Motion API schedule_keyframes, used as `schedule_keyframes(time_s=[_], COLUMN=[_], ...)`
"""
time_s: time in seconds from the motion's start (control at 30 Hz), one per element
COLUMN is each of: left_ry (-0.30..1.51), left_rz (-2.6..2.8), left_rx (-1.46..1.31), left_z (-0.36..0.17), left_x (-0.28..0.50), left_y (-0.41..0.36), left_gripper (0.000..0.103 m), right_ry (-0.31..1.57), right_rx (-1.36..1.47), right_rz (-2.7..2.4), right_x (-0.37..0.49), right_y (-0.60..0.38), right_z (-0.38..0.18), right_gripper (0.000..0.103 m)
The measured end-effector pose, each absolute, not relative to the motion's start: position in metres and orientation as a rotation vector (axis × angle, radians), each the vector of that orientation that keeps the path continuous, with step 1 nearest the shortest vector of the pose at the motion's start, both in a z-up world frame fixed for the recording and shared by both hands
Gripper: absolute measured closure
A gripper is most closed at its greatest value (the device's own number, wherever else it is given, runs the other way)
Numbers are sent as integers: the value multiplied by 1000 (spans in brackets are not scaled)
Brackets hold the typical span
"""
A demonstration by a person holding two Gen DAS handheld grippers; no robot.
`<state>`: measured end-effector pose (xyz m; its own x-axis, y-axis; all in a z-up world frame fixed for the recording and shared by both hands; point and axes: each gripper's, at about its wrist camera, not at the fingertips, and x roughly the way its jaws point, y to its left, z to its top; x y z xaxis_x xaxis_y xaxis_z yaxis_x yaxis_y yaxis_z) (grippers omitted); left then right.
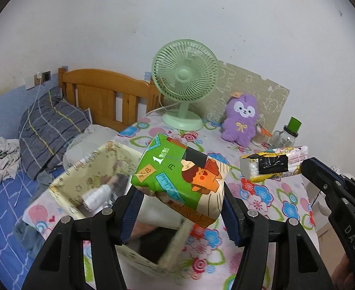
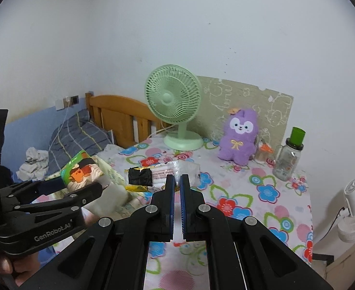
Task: Organize soft objects
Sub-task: 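Lift the green tissue pack with the left tool over the yellow box, then lower the green tissue pack into the box and open the left tool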
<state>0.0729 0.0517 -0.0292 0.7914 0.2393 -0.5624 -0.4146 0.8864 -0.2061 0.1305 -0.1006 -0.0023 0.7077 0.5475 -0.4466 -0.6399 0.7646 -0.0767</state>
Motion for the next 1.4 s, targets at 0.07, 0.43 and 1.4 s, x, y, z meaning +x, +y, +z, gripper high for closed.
schedule_keyframes(time_s=[0.07, 0.43, 1.4], left_ry=[551, 552, 669], left_rz=[367, 446, 467], left_rx=[-332, -369, -376], left_z=[-28, -36, -67], left_x=[70, 61, 75], left_y=[63, 123, 161], left_gripper=[41, 41, 15], right_ry=[414, 443, 533], right_rx=[-230, -290, -384], right_rz=[672, 750, 761], right_x=[126, 125, 126], right_y=[-89, -15, 22], right_z=[1, -7, -32], right_gripper=[97, 101, 101])
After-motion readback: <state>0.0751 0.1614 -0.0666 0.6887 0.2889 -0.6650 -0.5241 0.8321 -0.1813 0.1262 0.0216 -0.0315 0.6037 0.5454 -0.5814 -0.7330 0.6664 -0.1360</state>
